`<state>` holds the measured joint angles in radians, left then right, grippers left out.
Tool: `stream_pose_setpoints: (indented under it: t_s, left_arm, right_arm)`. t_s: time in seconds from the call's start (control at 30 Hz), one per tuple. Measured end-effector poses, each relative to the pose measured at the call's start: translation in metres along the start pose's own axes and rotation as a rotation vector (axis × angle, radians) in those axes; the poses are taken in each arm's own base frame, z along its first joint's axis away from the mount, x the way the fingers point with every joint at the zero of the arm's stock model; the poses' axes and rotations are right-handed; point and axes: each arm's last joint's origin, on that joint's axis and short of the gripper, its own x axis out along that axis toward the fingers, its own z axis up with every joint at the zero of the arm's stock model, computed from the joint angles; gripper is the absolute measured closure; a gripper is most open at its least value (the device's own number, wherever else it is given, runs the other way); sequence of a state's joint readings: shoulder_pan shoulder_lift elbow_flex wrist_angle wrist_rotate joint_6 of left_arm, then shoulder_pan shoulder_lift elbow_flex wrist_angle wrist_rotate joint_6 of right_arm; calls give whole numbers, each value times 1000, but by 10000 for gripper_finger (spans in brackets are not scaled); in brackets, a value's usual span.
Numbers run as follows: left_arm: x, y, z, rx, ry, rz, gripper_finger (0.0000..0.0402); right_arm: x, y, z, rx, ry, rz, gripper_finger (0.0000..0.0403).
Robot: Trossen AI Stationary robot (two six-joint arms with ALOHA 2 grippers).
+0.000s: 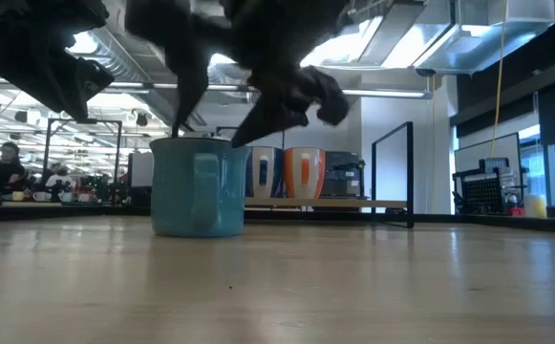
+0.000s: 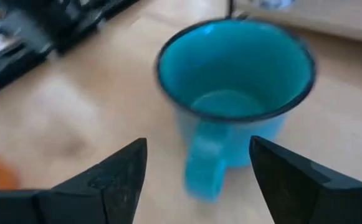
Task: Place coffee mugs
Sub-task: Put the green mug on the shelf
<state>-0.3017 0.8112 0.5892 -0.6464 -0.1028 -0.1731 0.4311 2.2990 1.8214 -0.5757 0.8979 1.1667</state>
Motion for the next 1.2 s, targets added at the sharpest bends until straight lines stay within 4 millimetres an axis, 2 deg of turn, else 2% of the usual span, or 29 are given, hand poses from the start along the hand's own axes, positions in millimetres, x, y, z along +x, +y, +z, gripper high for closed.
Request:
stream_pose_setpoints:
  t_s: [0.3,0.5,0.7,1.0,1.2]
  left_arm:
    - [0,0,0,0,0,0,276]
    - [0,0,0,1,-3,15,276]
    - [0,1,0,1,-5,26,276]
    - [0,1,0,26,-11,40,276]
    - [0,1,0,27,-11,40,276]
  right_arm:
    - [23,-1,-41,8,-170,-86,157]
    - [38,-2,-57,10,-247,-114,177]
    - [48,-5,-61,15,-248,-125,213]
    - [51,-7,-59,-7,-246,-141,337]
    - [50,-7,-58,-78,-224,-147,340]
